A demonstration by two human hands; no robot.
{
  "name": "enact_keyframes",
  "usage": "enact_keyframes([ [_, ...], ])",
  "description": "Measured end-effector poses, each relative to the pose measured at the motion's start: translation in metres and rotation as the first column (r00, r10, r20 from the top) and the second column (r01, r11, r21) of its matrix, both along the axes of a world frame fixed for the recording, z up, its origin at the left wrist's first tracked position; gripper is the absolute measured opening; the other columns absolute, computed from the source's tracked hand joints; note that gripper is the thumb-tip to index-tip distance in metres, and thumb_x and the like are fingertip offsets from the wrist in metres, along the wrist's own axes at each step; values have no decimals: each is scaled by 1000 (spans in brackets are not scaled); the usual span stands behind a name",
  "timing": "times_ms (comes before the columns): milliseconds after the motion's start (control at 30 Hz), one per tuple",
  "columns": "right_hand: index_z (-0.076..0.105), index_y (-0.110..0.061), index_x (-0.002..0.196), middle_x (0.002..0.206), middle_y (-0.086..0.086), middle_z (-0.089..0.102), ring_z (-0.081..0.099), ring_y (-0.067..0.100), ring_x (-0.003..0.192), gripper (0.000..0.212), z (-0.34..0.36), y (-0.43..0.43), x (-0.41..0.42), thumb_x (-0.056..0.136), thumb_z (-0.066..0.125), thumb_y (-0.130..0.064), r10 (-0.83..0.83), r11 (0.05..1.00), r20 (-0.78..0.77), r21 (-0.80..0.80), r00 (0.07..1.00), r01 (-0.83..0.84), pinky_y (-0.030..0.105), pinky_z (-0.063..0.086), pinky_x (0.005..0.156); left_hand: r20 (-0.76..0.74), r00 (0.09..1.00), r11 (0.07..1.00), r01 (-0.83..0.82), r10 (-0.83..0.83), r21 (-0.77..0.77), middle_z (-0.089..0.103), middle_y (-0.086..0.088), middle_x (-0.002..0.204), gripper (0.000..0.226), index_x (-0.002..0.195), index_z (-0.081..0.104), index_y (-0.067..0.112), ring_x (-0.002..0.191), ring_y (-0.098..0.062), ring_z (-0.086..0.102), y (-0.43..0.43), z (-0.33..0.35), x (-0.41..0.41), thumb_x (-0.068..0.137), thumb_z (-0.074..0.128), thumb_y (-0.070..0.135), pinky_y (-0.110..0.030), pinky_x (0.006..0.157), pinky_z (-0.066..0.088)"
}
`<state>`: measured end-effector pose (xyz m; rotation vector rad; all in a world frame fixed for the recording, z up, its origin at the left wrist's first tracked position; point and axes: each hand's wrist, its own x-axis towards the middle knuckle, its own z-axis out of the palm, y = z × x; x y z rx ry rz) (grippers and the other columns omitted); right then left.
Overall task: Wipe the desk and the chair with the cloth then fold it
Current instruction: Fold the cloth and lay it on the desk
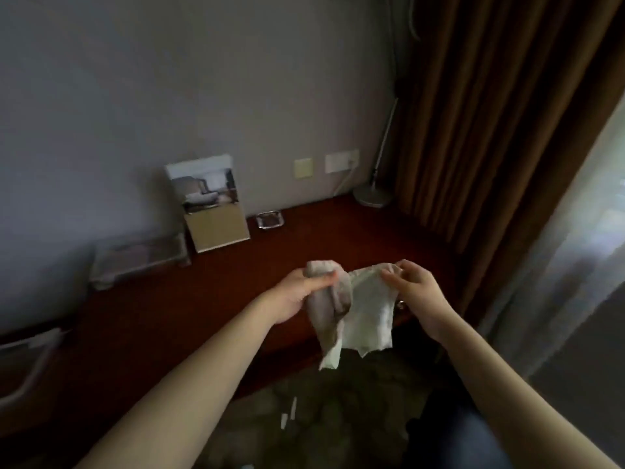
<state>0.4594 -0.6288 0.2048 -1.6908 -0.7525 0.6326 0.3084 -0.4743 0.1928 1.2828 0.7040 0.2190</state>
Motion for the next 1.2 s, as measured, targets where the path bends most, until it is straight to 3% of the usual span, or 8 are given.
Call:
enact_keyframes([
  [167,61,-3,83,74,4,62,60,13,69,20,2,116,-76,88,66,-22,219,975,39,33,975,-220,25,48,61,-59,877,866,-459,478,199,70,-1,98,18,96,65,21,100,-20,63,78,-8,-106,80,73,24,-35,93,45],
  [367,61,3,85,75,12,59,55,19,69,28,-4,230,-143,85,68,-23,259,963,98,45,961,-264,33,44,61,-221,882,804,-243,416,543,65,0,77,3,82,66,18,72,-13,60,157,-3,-209,85,67,18,-25,63,46],
  [500,54,14,85,73,14,52,50,22,69,39,-1,290,-172,83,70,-22,293,954,90,44,952,-298,34,43,60,-248,845,735,-224,474,641,64,-1,88,17,91,65,19,73,-11,56,205,-4,-258,89,58,4,-16,52,42],
  [667,57,12,87,77,21,58,57,29,72,39,5,355,-200,82,71,-24,271,959,103,54,957,-277,45,52,68,-201,837,702,-268,509,660,62,-13,114,26,115,60,1,96,-24,63,266,0,-285,91,52,-4,-13,66,44],
  [767,55,13,87,74,14,54,52,23,72,40,2,385,-200,83,70,-24,239,969,76,53,968,-243,40,47,65,-183,848,738,-303,498,603,65,-7,103,24,110,59,11,54,-14,61,297,2,-293,95,43,1,-13,41,38],
  [1000,58,11,93,81,15,59,57,25,75,33,-11,417,-182,87,67,-20,246,969,37,11,968,-247,44,53,74,-110,828,790,-473,550,390,61,-7,120,21,106,61,18,93,-19,66,339,-7,-283,90,59,32,-28,67,58],
  [1100,57,12,89,80,17,57,57,27,74,34,-14,428,-171,85,68,-20,312,950,69,-15,948,-312,47,53,74,-300,818,758,-231,491,611,55,5,119,53,120,57,21,103,-12,55,351,-8,-272,74,76,40,-29,79,53],
  [1200,59,-2,74,73,11,59,59,25,70,22,-9,437,-155,85,69,-19,362,932,88,-41,928,-360,41,53,67,-369,765,658,-94,528,747,55,3,113,46,118,56,25,86,-13,55,357,-4,-257,77,73,13,-25,63,47],
])
